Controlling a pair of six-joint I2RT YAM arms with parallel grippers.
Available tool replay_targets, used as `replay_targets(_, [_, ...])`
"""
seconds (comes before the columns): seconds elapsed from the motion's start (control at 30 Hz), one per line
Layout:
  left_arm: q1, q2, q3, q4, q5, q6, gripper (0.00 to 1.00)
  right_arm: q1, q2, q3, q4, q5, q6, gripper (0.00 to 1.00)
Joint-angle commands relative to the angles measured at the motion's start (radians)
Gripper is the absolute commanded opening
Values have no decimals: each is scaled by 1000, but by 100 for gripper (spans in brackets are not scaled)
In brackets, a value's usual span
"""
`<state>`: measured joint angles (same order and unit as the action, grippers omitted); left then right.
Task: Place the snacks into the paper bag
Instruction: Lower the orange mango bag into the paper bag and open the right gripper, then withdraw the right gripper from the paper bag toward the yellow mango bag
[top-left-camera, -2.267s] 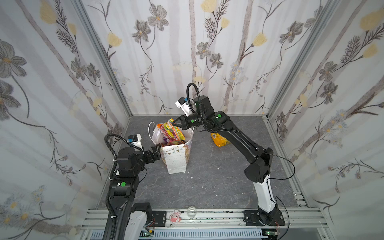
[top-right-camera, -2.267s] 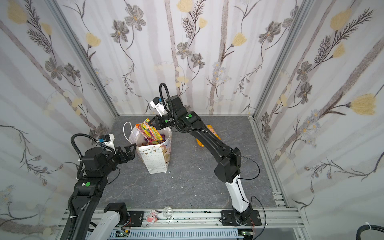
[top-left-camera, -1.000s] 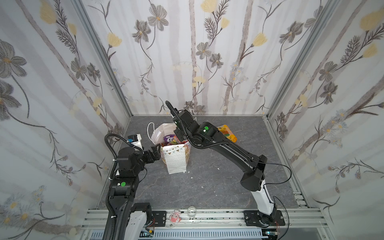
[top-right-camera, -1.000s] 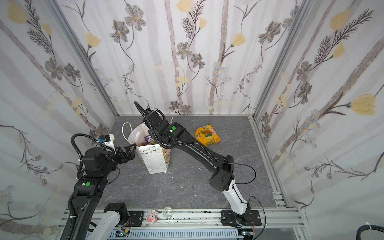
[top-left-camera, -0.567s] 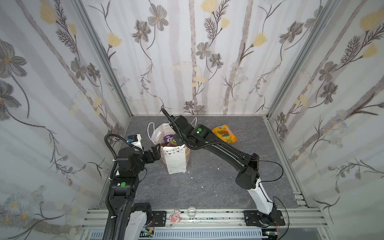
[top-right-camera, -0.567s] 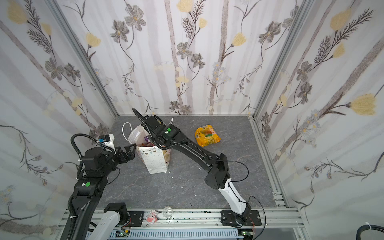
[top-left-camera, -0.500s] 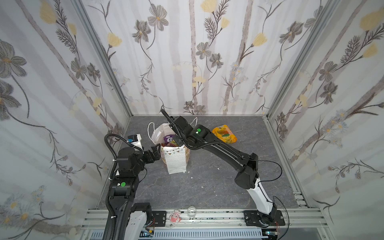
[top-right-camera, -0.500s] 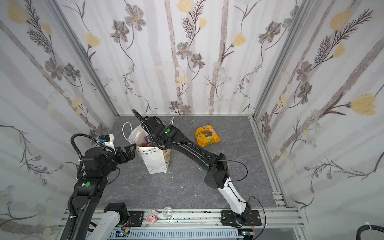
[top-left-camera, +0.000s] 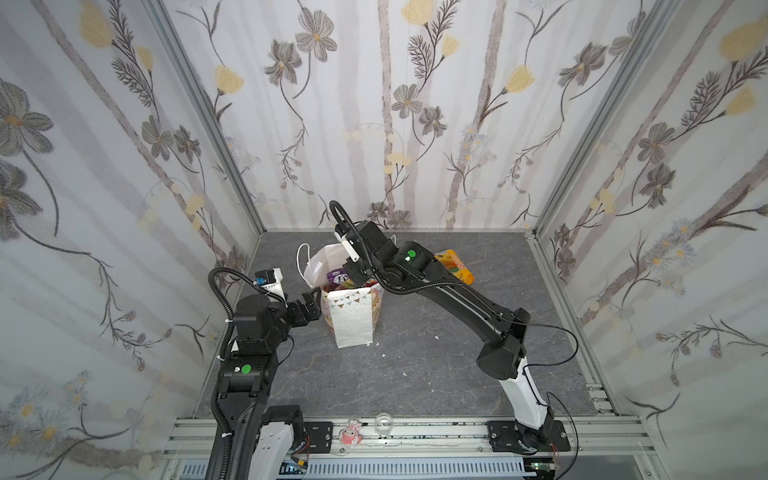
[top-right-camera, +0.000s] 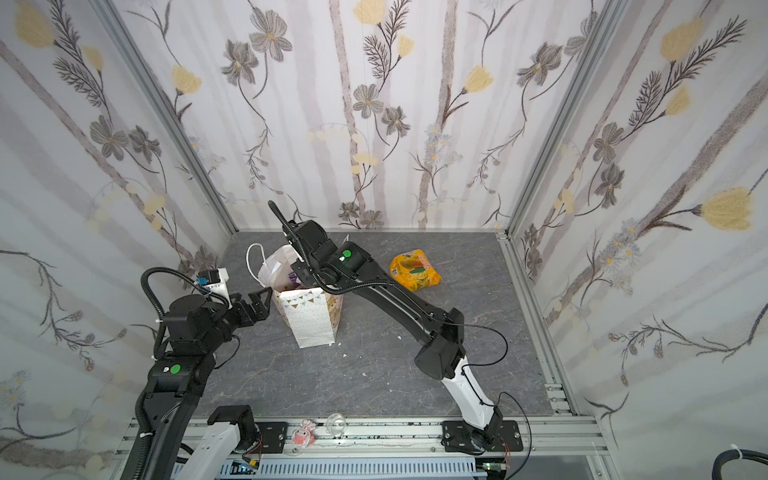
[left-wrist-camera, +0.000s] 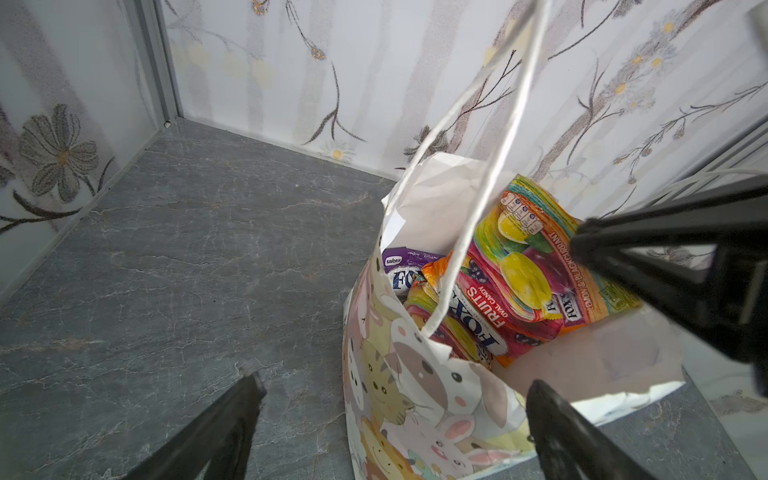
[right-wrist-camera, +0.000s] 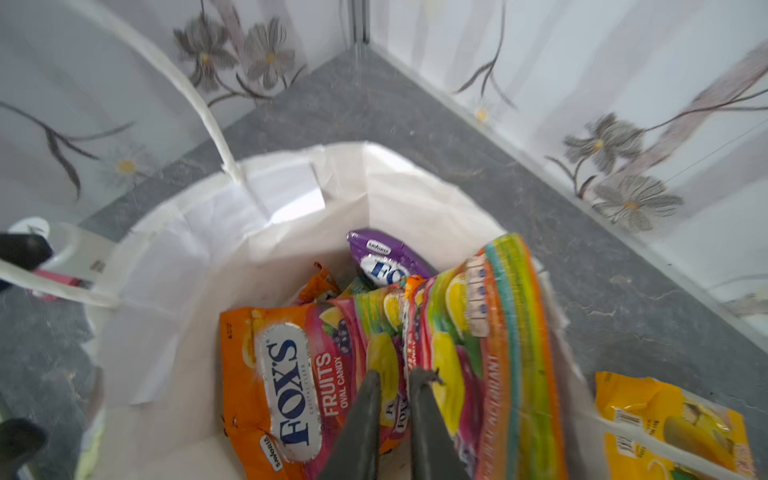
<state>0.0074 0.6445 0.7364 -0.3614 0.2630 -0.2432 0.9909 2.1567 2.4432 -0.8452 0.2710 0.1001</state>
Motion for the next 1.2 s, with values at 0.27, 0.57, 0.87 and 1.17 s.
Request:
replay_targets(0.27, [0, 1, -2, 36, -3, 2, 100, -7, 50, 4, 32, 204, -19, 37])
replay_targets(0.57, [0, 1, -2, 35, -5, 2, 100, -42, 104, 4, 32, 156, -18, 40])
replay_targets(0.87, [0, -1, -2, 35, -4, 2, 100, -38, 146, 4, 24, 33, -12, 27])
replay_targets(1.17, [0, -3, -2, 35, -4, 3, 100, -39, 145, 22, 18, 25, -12, 26])
